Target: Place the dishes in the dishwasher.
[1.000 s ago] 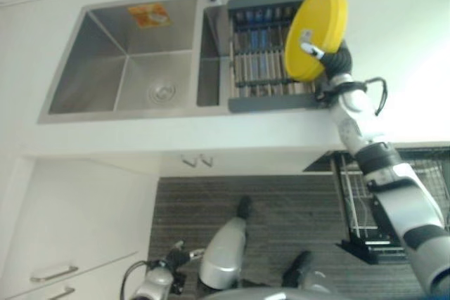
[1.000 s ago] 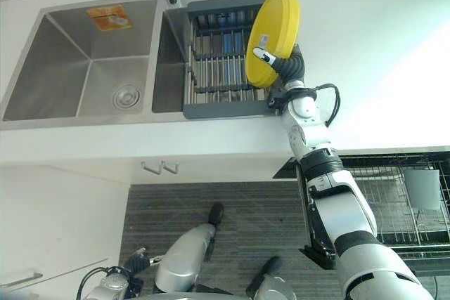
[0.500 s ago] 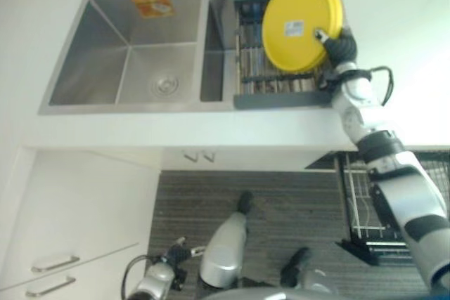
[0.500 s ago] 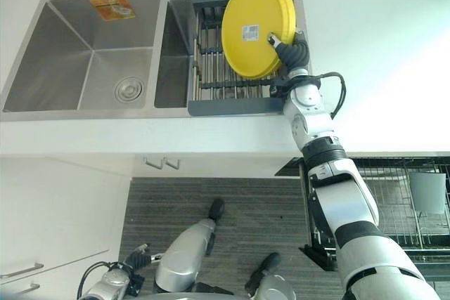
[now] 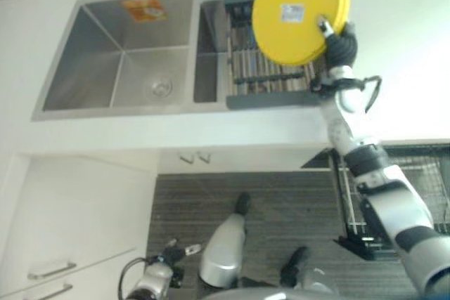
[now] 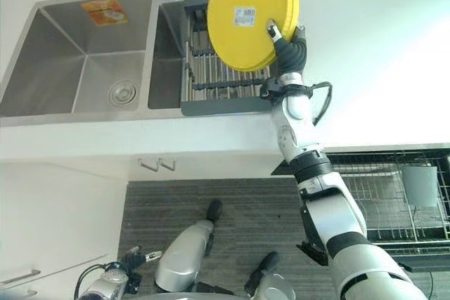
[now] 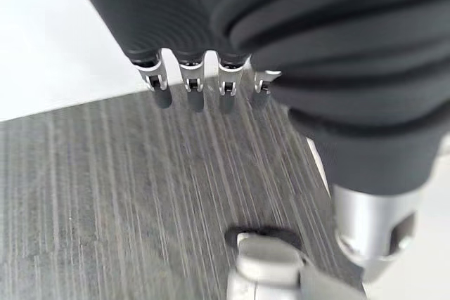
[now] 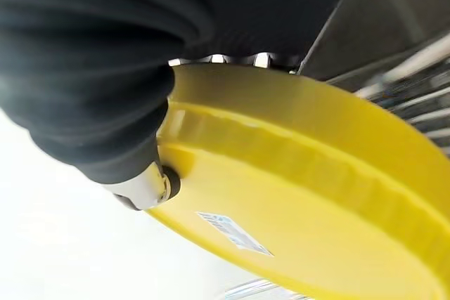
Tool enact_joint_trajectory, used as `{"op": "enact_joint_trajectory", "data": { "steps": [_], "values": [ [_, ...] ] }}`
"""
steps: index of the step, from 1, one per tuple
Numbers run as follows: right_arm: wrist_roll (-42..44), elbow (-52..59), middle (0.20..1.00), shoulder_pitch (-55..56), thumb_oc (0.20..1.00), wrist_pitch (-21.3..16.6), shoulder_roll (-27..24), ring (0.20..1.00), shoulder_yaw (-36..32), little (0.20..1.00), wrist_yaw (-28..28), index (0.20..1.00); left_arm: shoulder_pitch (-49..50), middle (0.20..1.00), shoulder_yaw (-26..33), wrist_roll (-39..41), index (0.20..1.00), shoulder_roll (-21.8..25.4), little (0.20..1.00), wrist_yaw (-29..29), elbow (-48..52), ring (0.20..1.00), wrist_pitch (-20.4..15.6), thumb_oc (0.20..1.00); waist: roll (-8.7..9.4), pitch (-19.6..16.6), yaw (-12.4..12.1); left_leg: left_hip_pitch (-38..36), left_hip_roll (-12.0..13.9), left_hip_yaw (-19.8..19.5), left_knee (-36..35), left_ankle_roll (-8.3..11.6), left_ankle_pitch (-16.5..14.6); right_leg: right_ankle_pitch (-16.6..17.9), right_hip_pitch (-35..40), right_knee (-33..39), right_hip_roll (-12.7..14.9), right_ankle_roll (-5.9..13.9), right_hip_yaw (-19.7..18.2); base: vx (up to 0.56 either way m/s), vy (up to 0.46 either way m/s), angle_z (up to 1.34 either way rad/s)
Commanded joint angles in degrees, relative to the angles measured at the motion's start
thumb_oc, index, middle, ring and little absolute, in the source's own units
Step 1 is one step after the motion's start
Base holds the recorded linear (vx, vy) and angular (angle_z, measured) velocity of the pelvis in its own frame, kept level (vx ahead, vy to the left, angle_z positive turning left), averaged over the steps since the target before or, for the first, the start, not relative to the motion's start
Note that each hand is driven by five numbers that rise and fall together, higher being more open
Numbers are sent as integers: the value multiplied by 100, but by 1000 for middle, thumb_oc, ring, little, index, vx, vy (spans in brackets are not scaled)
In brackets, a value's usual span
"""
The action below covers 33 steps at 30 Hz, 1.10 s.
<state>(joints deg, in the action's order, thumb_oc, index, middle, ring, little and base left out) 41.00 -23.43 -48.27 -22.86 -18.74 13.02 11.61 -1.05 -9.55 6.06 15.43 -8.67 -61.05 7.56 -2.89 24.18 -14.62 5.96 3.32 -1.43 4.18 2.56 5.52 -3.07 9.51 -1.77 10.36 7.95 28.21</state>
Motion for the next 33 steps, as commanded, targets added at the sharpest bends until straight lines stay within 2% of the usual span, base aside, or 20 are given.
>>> {"op": "enact_joint_trajectory", "data": {
  "steps": [1, 4, 7, 9, 12, 13, 15, 19, 21, 22, 24, 27, 29, 33],
  "values": [
    [329, 824, 200, -18, 200, -833, -24, 200, -19, 200, -140, 200, 206, 1000, -338, -203, 1000, 109, 1000, -298, -304, 1000, 141, 1000, 148, -766, 128, -135, 166, 414, -142, 24, -519, -519, -443, -579, 30, -239, -504, -90, -145, -55],
    [345, 1605, 200, 380, 200, -819, -11, 200, -55, 200, -25, 200, 266, 1000, -235, -175, 1000, 73, 1000, -305, -474, 1000, 167, 1000, 251, -1011, 460, -391, 295, 651, -184, 53, -577, -501, -455, -497, -123, -280, -762, -90, -174, -68],
    [228, 2034, 200, 658, 200, -797, -61, 200, -153, 200, 169, 200, 248, 1000, -176, -256, 1000, 19, 1000, -94, -504, 1000, 60, 1000, 307, -1172, 707, -524, 401, 853, -209, 88, -589, -474, -435, -407, -218, -299, -888, -74, -137, -76],
    [255, 2371, 200, 966, 200, -722, -174, 200, -348, 200, 245, 200, 165, 1000, -204, -397, 1000, -58, 1000, 98, -506, 1000, -32, 1000, 340, -1279, 973, -649, 500, 1059, -193, 127, -627, -481, -430, -387, -292, -322, -1007, -61, -143, -57],
    [268, 2714, 200, 1303, 200, -608, -385, 200, -587, 200, 274, 200, 64, 1000, -388, -610, 1000, -125, 1000, 224, -524, 1000, -152, 1000, 360, -1314, 1257, -774, 612, 1290, -121, 160, -676, -438, -423, -357, -314, -336, -1138, -69, -119, -60],
    [197, 2868, 200, 1503, 200, -552, -483, 200, -727, 200, 263, 200, -2, 1000, -487, -702, 1000, -158, 1000, 239, -551, 1000, -198, 1000, 371, -1319, 1422, -830, 667, 1406, -102, 173, -701, -421, -434, -349, -325, -336, -1216, -60, -111, -50],
    [173, 3041, 200, 1811, 200, -492, -654, 200, -908, 200, 184, 200, -81, 1000, -568, -856, 1000, -172, 1000, 239, -542, 1000, -173, 1000, 380, -1331, 1617, -891, 727, 1565, -80, 185, -744, -399, -458, -334, -326, -325, -1294, -39, -97, -55],
    [-15, 3150, 200, 2245, 200, -472, -896, 200, -1143, 200, 56, 200, -161, 1000, -963, -2049, 1000, -118, 1000, 54, -574, 1000, -222, 1000, 363, -1296, 1886, -981, 765, 1755, -39, 191, -813, -368, -521, -356, -289, -298, -1414, -10, -25, -49],
    [-72, 3098, 200, 2564, 200, -496, -1181, 200, -1210, 200, 14, 200, -314, 1000, -1213, -1805, 1000, 67, 1000, -168, -538, 1000, -1, 1000, 300, -1203, 2172, -911, 774, 1897, 77, 181, -880, -300, -779, -431, -222, -258, -1622, -68, 37, -35],
    [-118, 3026, 200, 2583, 200, -436, -1284, 200, -1223, 200, -4, 200, -502, 1000, -1244, -1746, 1000, 130, 1000, -223, -484, 1000, -56, 1000, 257, -1092, 2266, -839, 764, 1913, 135, 171, -918, -284, -945, -495, -182, -241, -1704, -168, 91, -53],
    [-278, 2857, 200, 2527, 200, -432, -1382, 200, -1233, 200, -27, 200, -761, 1000, -1269, -1474, 1000, 198, 1000, -232, -325, 1000, -80, 1000, 190, -858, 2352, -693, 723, 1885, 192, 153, -944, -252, -1186, -582, -131, -217, -1794, -232, 105, -55],
    [-493, 2668, 200, 2522, 200, -473, -1440, 200, -1254, 200, 94, 200, -978, 1000, -1265, -1230, 1000, 193, 1000, -206, -101, 1000, -300, 1000, 129, -561, 2410, -485, 663, 1803, 269, 133, -960, -253, -1474, -744, -87, -187, -1870, -133, 59, -3],
    [-519, 2690, 200, 2531, 200, -438, -1454, 200, -1289, 200, 34, 200, -1082, 1000, -1381, -1670, 1000, 201, 1000, -156, 150, 1000, -491, 1000, 91, -408, 2423, -316, 635, 1730, 298, 136, -918, -267, -1679, -871, -87, -202, -1907, -99, 59, 1],
    [-719, 2565, 200, 2444, 200, -446, -1490, 200, -1208, 200, 157, 200, -1197, 1000, -1705, -1849, 1000, 236, 1000, -140, 649, 1000, -472, 1000, 41, -145, 2346, 1, 572, 1545, 418, 115, -879, -320, -1998, -1156, -73, -242, -1903, -99, 43, 17]
  ]
}}
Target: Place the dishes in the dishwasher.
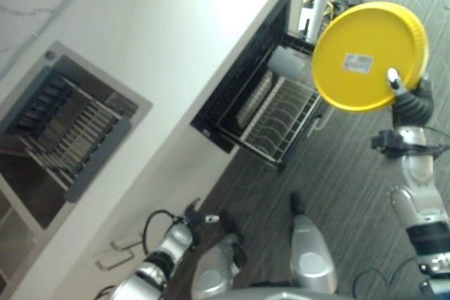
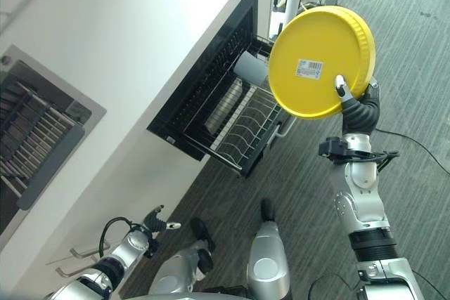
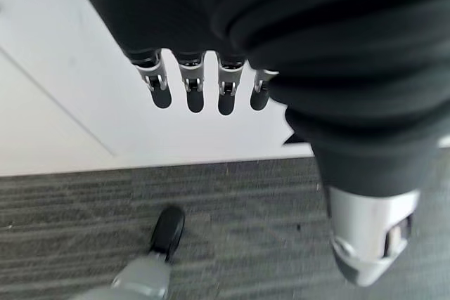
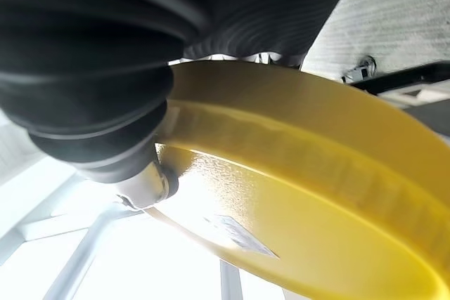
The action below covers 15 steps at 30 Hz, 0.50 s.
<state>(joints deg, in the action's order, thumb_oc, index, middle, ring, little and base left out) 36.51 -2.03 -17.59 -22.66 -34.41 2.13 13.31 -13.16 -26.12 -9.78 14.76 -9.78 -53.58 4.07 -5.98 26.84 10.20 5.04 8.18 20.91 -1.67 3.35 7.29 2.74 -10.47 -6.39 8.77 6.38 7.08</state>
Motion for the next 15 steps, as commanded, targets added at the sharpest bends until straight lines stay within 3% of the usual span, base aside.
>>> {"op": "enact_joint_trajectory", "data": {
  "steps": [1, 10, 15],
  "values": [
    [-328, 376, 200, -634, 200, -486, 91, 200, -85, 200, 23, 200, -13, 1000, -98, -294, 1000, 310, 1000, -6, -12, 1000, -77, 1000, 358, -350, -158, 166, 79, -731, 1065, 32, -1074, -952, -79, -817, 102, -90, 231, -85, -1, 18],
    [-858, 19, 200, -1055, 200, -348, 74, 200, 191, 200, 88, 200, -151, 1000, -151, -328, 1000, 332, 1000, 81, -72, 1000, 60, 1000, 383, -92, -413, 520, 19, -998, 1312, -7, -1069, -1085, -385, -1273, 103, -188, 371, -48, -3, 17],
    [-942, -92, 200, -1272, 200, 53, 77, 200, 282, 200, 212, 200, -139, 1000, -162, -481, 1000, 352, 1000, 229, -191, 1000, 183, 1000, 405, -79, -511, 531, 16, -1012, 1294, 3, -1037, -1074, -356, -1263, 131, -172, 462, -11, 28, 8]
  ]
}}
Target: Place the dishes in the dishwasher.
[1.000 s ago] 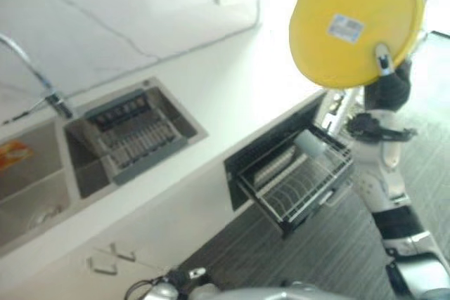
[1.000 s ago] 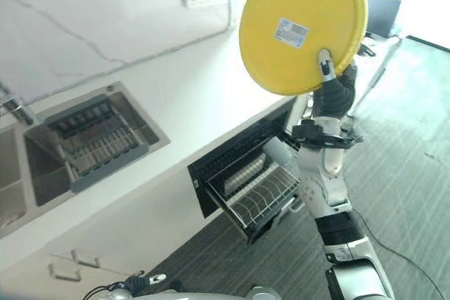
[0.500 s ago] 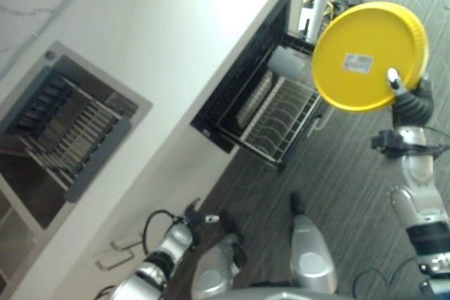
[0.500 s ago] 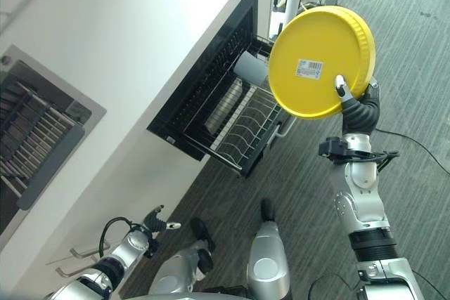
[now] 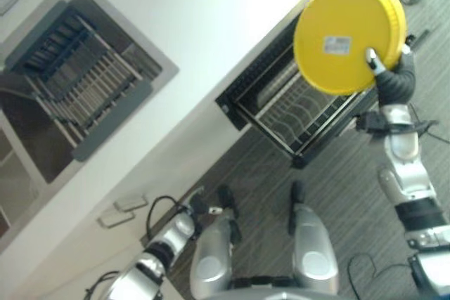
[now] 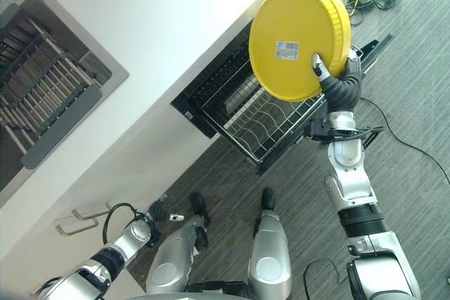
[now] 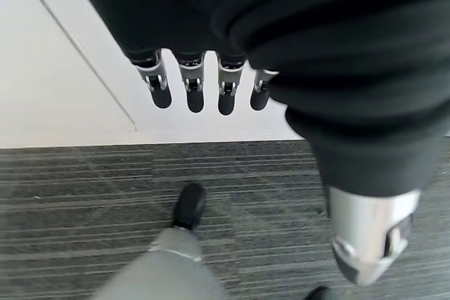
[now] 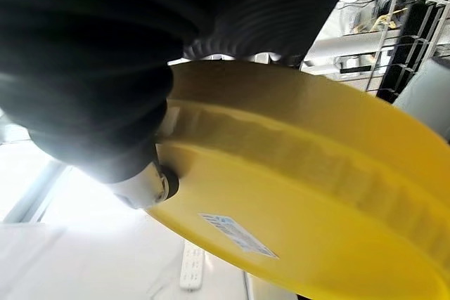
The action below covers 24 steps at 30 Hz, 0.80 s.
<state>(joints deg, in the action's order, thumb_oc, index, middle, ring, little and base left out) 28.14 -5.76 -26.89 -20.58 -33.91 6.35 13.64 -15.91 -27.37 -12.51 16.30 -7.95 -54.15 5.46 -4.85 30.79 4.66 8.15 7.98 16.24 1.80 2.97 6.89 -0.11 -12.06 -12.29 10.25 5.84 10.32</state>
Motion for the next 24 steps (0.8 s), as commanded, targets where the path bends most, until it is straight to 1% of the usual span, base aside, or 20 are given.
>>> {"op": "enact_joint_trajectory", "data": {
  "steps": [1, 2, 3, 5, 7, 9, 10, 11, 14, 17, 18, 20, 21, 23, 24],
  "values": [
    [-190, 198, 200, -382, 200, -54, 21, 200, -105, 200, 244, 200, 139, 1000, -45, -218, 1000, 202, 1000, 44, -168, 1000, 31, 1000, 300, -466, 23, 239, 38, -545, 944, 36, -987, -784, -202, -665, -18, -116, 151, -22, 25, 3],
    [-263, 148, 200, -408, 200, 8, 16, 200, -89, 200, 290, 200, 131, 1000, -53, -218, 1000, 209, 1000, 45, -173, 1000, 24, 1000, 304, -460, 10, 256, 40, -547, 946, 38, -983, -781, -209, -664, -19, -113, 160, -53, 26, 5],
    [-598, -64, 200, -510, 200, 282, -39, 200, -22, 200, 419, 200, 96, 1000, -66, -231, 1000, 225, 1000, 43, -165, 1000, -6, 1000, 318, -415, -37, 328, 52, -554, 980, 28, -974, -775, -252, -688, -21, -112, 184, -62, 19, 6],
    [-888, -269, 200, -606, 200, 501, -105, 200, 46, 200, 550, 200, 67, 1000, -75, -202, 1000, 236, 1000, 27, -131, 1000, -9, 1000, 325, -374, -77, 375, 58, -559, 995, 16, -966, -768, -280, -697, -32, -114, 204, -58, 10, 17],
    [-1394, -571, 200, -777, 200, 815, -216, 200, 131, 200, 835, 200, 55, 1000, -69, -186, 1000, 250, 1000, 6, -127, 1000, -61, 1000, 335, -329, -133, 418, 53, -583, 1017, 3, -970, -760, -298, -700, -47, -115, 224, -49, 9, 18],
    [-2015, -780, 200, -921, 200, 1208, -410, 200, 240, 200, 1067, 200, 8, 1000, -48, -89, 1000, 286, 1000, 17, -98, 1000, -44, 1000, 366, -292, -188, 486, 50, -600, 1045, -8, -970, -758, -358, -741, -60, -107, 241, -47, 18, 4],
    [-2076, -857, 200, -984, 200, 1317, -515, 200, 293, 200, 1125, 200, 10, 1000, -37, -69, 1000, 287, 1000, 6, -112, 1000, -59, 1000, 382, -270, -217, 505, 47, -616, 1068, -16, -979, -766, -365, -757, -71, -116, 247, -29, 8, 8],
    [-2165, -992, 200, -1065, 200, 1401, -625, 200, 333, 200, 1165, 200, 22, 1000, -42, -60, 1000, 297, 1000, -21, -141, 1000, -82, 1000, 403, -255, -256, 533, 41, -640, 1100, -16, -990, -775, -370, -774, -82, -118, 257, -15, 2, 14],
    [-2116, -1257, 200, -1169, 200, 1477, -763, 200, 380, 200, 1202, 200, 23, 1000, -16, -120, 1000, 337, 1000, -31, -186, 1000, -106, 1000, 439, -234, -333, 573, 23, -662, 1091, -25, -986, -766, -379, -748, -102, -105, 284, -28, -21, 14],
    [-2059, -1530, 200, -1181, 200, 1420, -806, 200, 419, 200, 1248, 200, -6, 1000, -4, -125, 1000, 387, 1000, -65, -217, 1000, -156, 1000, 454, -201, -379, 648, 27, -669, 1121, -37, -986, -757, -423, -762, -106, -100, 318, -24, -22, 0],
    [-2213, -1622, 200, -1198, 200, 1422, -812, 200, 444, 200, 1228, 200, -37, 1000, -12, -113, 1000, 400, 1000, -64, -213, 1000, -146, 1000, 452, -184, -387, 688, 27, -676, 1155, -40, -991, -758, -459, -793, -104, -100, 320, -32, -7, 4],
    [-3018, -1849, 200, -1352, 200, 1552, -883, 200, 612, 200, 1349, 200, -102, 1000, -18, -71, 1000, 427, 1000, -62, -245, 1000, -173, 1000, 437, -145, -420, 754, 28, -706, 1213, -34, -1001, -760, -505, -831, -101, -102, 331, -14, 0, 2],
    [-3336, -1924, 200, -1455, 200, 1685, -945, 200, 724, 200, 1375, 200, -124, 1000, -33, -48, 1000, 430, 1000, -74, -258, 1000, -181, 1000, 437, -132, -436, 769, 27, -715, 1228, -34, -1003, -758, -511, -836, -101, -104, 338, 0, 0, 0],
    [-4383, -2182, 200, -1858, 200, 2040, -1132, 200, 1143, 200, 1624, 200, -200, 1000, -90, -43, 1000, 449, 1000, -105, -281, 1000, -215, 1000, 454, -100, -506, 849, 25, -754, 1273, -38, -1009, -744, -556, -850, -101, -102, 369, -26, -33, 4],
    [-4638, -2260, 200, -2004, 200, 2142, -1193, 200, 1278, 200, 1746, 200, -211, 1000, -104, -57, 1000, 460, 1000, -119, -285, 1000, -235, 1000, 460, -100, -532, 889, 23, -774, 1296, -37, -1013, -742, -575, -854, -106, -103, 383, -38, -55, 8]
  ]
}}
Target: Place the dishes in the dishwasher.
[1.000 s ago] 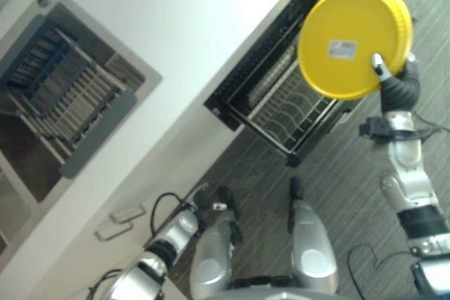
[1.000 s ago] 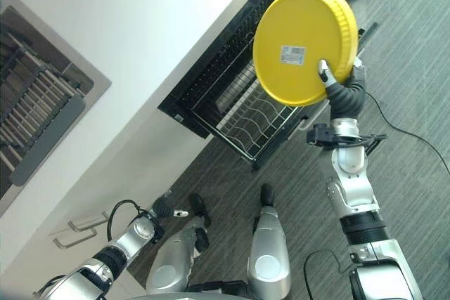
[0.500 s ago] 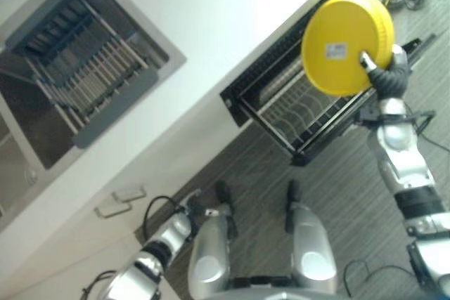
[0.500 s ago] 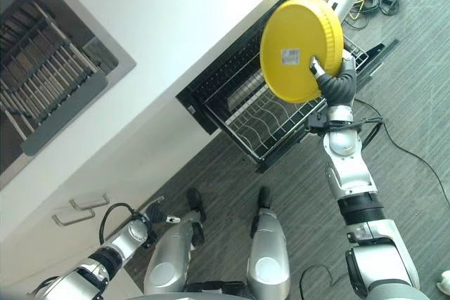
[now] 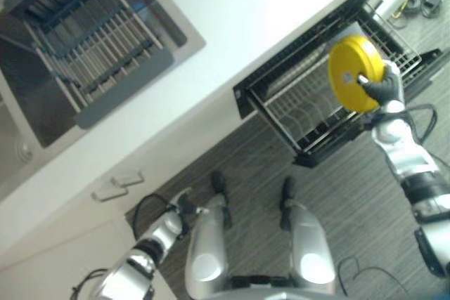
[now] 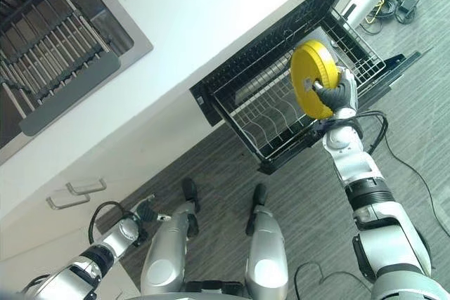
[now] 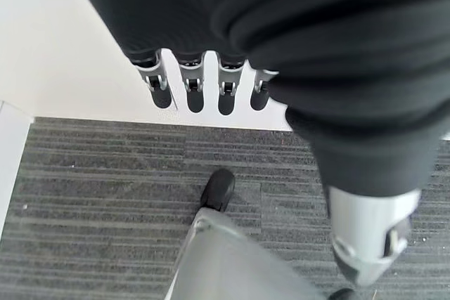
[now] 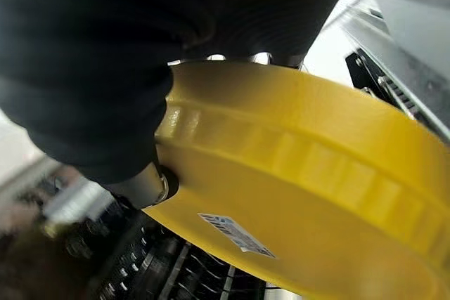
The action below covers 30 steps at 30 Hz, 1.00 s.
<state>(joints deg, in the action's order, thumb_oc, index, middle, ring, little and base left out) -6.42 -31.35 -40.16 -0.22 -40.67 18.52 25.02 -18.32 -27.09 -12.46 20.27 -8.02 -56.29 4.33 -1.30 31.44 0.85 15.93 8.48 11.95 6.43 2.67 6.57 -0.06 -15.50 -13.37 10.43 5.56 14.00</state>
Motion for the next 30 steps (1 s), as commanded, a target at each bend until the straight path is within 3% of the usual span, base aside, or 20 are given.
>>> {"op": "enact_joint_trajectory", "data": {
  "steps": [1, 8, 12, 19, 24, 27, 30],
  "values": [
    [-1630, 136, 200, -968, 200, 229, -620, 200, 353, 200, 624, 200, 13, 1000, -182, -55, 1000, 114, 1000, -118, -92, 1000, -180, 1000, 116, -164, -206, 189, -35, -388, 880, -7, -992, -748, -280, -771, -135, -70, 34, -25, -46, 10],
    [-1931, -756, 200, -1905, 200, 427, -634, 200, 1576, 200, 689, 200, -117, 1000, -368, 38, 1000, 230, 1000, -20, -178, 1000, -313, 1000, 173, -164, -444, 391, -53, -554, 854, 2, -939, -727, -366, -719, -223, -75, 136, -7, -47, 12],
    [-1659, -1146, 200, -2136, 200, 521, -420, 200, 1800, 200, 528, 200, -142, 1000, -464, 379, 1000, 232, 1000, 357, -212, 1000, -325, 1000, 177, -164, -542, 520, -39, -585, 873, 5, -915, -762, -454, -812, -229, -94, 216, 21, -9, 12],
    [-1372, -1481, 200, -2296, 200, 672, -99, 200, 1815, 200, 445, 200, -125, 1000, -561, 382, 1000, 160, 1000, 229, -209, 1000, -336, 1000, 93, -164, -669, 877, -110, -676, 955, -33, -896, -859, -809, -1151, -184, -131, 293, 47, 24, 14],
    [-1506, -1694, 200, -2359, 200, 905, 82, 200, 1810, 200, 679, 200, -74, 1000, -669, 528, 1000, 113, 1000, -8, -56, 1000, -432, 1000, 2, -164, -736, 1159, -206, -813, 1155, -33, -1048, -1081, -1109, -1544, -121, -115, 247, 80, 12, 8],
    [-1738, -1822, 200, -2354, 200, 1194, 159, 200, 1843, 200, 1253, 200, 29, 1000, -665, 1188, 1000, 79, 1000, 72, 115, 1000, -440, 1000, -111, -164, -755, 1430, -259, -824, 1183, -43, -992, -1109, -1411, -1694, -82, -139, 215, -7, 33, 7],
    [-1838, -2010, 200, -2320, 200, 1365, 161, 200, 1725, 200, 1913, 200, 146, 1000, -667, 1161, 1000, 30, 1000, -51, 263, 1000, -701, 1000, -265, -164, -757, 1756, -302, -822, 1240, -40, -943, -1158, -1764, -1891, -29, -161, 171, -39, 83, -1]
  ]
}}
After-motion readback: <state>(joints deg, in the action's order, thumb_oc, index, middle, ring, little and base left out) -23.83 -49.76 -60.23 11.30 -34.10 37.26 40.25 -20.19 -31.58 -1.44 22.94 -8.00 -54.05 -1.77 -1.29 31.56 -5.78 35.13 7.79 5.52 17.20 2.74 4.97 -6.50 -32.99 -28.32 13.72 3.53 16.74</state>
